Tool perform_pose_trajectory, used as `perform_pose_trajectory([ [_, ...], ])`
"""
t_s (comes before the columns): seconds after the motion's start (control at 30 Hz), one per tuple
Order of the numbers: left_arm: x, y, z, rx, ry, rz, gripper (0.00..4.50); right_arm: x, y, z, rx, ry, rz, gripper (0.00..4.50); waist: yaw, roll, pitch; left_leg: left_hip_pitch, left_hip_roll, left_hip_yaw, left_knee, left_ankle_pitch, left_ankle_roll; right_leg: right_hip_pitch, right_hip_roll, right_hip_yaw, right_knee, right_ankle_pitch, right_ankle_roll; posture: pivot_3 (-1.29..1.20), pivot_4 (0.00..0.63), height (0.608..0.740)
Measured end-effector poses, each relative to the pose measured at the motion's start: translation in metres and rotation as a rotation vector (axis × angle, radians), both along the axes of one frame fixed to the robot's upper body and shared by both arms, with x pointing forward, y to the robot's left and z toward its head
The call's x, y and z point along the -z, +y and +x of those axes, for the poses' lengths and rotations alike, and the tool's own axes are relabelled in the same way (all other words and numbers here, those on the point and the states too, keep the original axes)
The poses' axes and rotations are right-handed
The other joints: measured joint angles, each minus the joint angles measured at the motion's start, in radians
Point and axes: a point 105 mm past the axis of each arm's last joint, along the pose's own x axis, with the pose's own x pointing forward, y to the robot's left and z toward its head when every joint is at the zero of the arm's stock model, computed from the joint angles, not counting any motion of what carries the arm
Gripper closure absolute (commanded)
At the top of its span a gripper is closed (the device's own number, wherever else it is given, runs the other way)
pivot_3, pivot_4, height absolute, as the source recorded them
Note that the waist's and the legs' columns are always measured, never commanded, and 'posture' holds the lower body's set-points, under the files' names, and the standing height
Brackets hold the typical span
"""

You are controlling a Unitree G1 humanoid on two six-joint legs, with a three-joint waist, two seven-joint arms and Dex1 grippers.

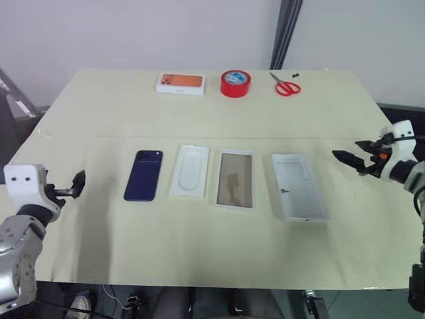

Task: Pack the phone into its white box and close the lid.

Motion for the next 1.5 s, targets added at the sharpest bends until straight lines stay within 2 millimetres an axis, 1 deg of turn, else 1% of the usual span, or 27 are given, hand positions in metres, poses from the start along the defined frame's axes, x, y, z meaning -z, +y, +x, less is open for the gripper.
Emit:
perform_pose_trajectory([
  [0.1,0.0,0.0,0.0,-0.001,0.0,0.0,0.0,-0.002,0.003,0.002,-0.009,-0.004,-0.002,0.01,0.0,0.0,0.0,0.0,0.0,0.0,0.0,0.0,0.0,0.0,0.0,0.0,0.0,0.0,0.0,0.0,0.15,0.74],
  [0.23,-0.003,-0.004,0.001,0.01,-0.008,-0.007,0.0,0.001,0.019,0.005,-0.069,-0.006,-0.01,0.01,0.0,0.0,0.0,0.0,0.0,0.0,0.0,0.0,0.0,0.0,0.0,0.0,0.0,0.0,0.0,0.0,0.15,0.74],
  [0.33,-0.007,-0.013,0.004,0.045,-0.023,-0.013,0.0,-0.001,0.035,0.006,-0.118,-0.02,-0.018,0.01,0.0,0.0,0.0,0.0,0.0,0.0,0.0,0.0,0.0,0.0,0.0,0.0,0.0,0.0,0.0,0.0,0.15,0.74],
  [0.43,-0.011,-0.029,0.009,0.101,-0.044,-0.05,0.0,-0.003,0.053,0.007,-0.181,-0.035,-0.033,0.01,0.001,0.0,0.0,0.0,0.0,0.0,0.0,0.0,0.0,0.0,0.0,0.0,0.0,0.0,0.0,0.0,0.15,0.74],
  [0.5,-0.013,-0.045,0.014,0.16,-0.049,-0.072,0.0,-0.001,0.066,0.006,-0.226,-0.034,-0.047,0.01,0.001,0.0,0.0,0.0,0.0,0.0,0.0,0.0,0.0,0.0,0.0,0.0,0.0,0.0,0.0,0.0,0.15,0.74],
  [0.57,-0.013,-0.075,0.022,0.264,-0.044,-0.099,0.0,-0.003,0.084,0.003,-0.283,-0.04,-0.042,0.01,0.005,0.0,0.0,-0.001,0.0,0.0,0.001,0.0,0.0,0.0,0.0,0.0,0.0,0.0,0.0,0.0,0.15,0.74],
  [0.63,-0.011,-0.109,0.03,0.386,-0.029,-0.132,0.0,-0.006,0.105,-0.001,-0.355,-0.055,-0.039,0.01,0.005,0.0,0.0,-0.001,0.0,0.0,0.001,0.0,0.0,0.0,0.0,0.0,0.0,0.0,0.0,0.0,0.15,0.74],
  [0.67,-0.011,-0.128,0.034,0.454,-0.013,-0.145,0.0,-0.008,0.116,-0.007,-0.395,-0.061,-0.054,0.01,0.007,0.0,0.0,-0.002,0.0,-0.001,0.001,0.0,0.0,0.0,0.001,-0.001,0.0,0.0,0.0,0.0,0.15,0.74],
  [0.7,-0.009,-0.141,0.037,0.495,0.008,-0.158,0.0,-0.007,0.125,-0.013,-0.428,-0.059,-0.071,0.01,0.006,0.0,0.0,-0.002,0.0,-0.001,0.001,0.0,0.0,0.0,0.001,-0.001,0.0,0.0,0.0,0.0,0.15,0.74],
  [0.73,-0.008,-0.152,0.04,0.525,0.031,-0.169,0.0,-0.004,0.135,-0.019,-0.468,-0.051,-0.085,0.01,0.005,0.0,0.0,-0.002,0.0,-0.001,0.001,0.0,0.0,0.0,0.001,-0.001,0.0,0.0,0.0,0.0,0.15,0.74],
  [0.8,-0.006,-0.165,0.045,0.558,0.078,-0.171,0.0,0.0,0.159,-0.033,-0.556,-0.038,-0.096,0.01,0.001,0.0,0.0,-0.001,0.0,-0.002,0.001,0.0,0.0,0.0,0.002,-0.001,0.001,0.0,0.0,0.0,0.15,0.74],
  [0.87,-0.001,-0.172,0.053,0.558,0.136,-0.173,0.0,0.002,0.176,-0.043,-0.611,-0.036,-0.101,0.01,-0.001,0.0,0.0,0.0,0.0,-0.002,0.002,0.0,0.0,0.0,0.003,-0.001,0.003,0.0,0.0,0.0,0.15,0.74],
  [0.93,0.009,-0.174,0.059,0.527,0.212,-0.185,0.0,0.002,0.189,-0.051,-0.654,-0.04,-0.108,0.01,-0.001,0.0,0.0,0.0,0.0,-0.002,0.003,0.0,0.0,0.0,0.004,-0.001,0.003,0.0,0.001,0.0,0.15,0.74],
  [1.0,0.018,-0.174,0.064,0.493,0.276,-0.213,0.0,0.001,0.198,-0.056,-0.688,-0.045,-0.124,0.01,0.001,-0.001,0.0,-0.001,0.0,-0.002,0.003,0.0,0.0,0.0,0.004,-0.001,0.003,0.0,0.001,0.0,0.15,0.74],
  [1.1,0.024,-0.183,0.067,0.494,0.338,-0.263,0.0,0.005,0.208,-0.062,-0.734,-0.038,-0.15,0.01,0.003,-0.001,0.0,-0.002,0.0,-0.003,0.004,0.0,0.0,0.0,0.004,-0.002,0.002,0.0,0.001,0.0,0.15,0.74],
  [1.3,0.031,-0.201,0.071,0.527,0.446,-0.364,0.0,0.011,0.216,-0.065,-0.772,-0.035,-0.17,0.01,0.004,-0.001,0.001,-0.002,0.0,-0.003,0.005,0.0,0.0,0.0,0.004,-0.003,0.002,0.0,0.001,0.0,0.15,0.74],
  [1.47,0.028,-0.203,0.076,0.524,0.48,-0.395,0.0,0.01,0.217,-0.064,-0.775,-0.049,-0.18,0.01,0.003,-0.001,0.0,-0.001,0.0,-0.003,0.005,0.001,-0.001,0.0,0.004,-0.002,0.003,0.0,0.001,0.0,0.15,0.74],
  [1.5,0.028,-0.203,0.077,0.522,0.48,-0.4,0.52,0.01,0.217,-0.064,-0.776,-0.05,-0.179,0.0,0.003,-0.001,0.0,-0.001,0.0,-0.003,0.005,0.001,-0.001,0.0,0.004,-0.002,0.003,0.0,0.001,0.0,0.15,0.74],
])
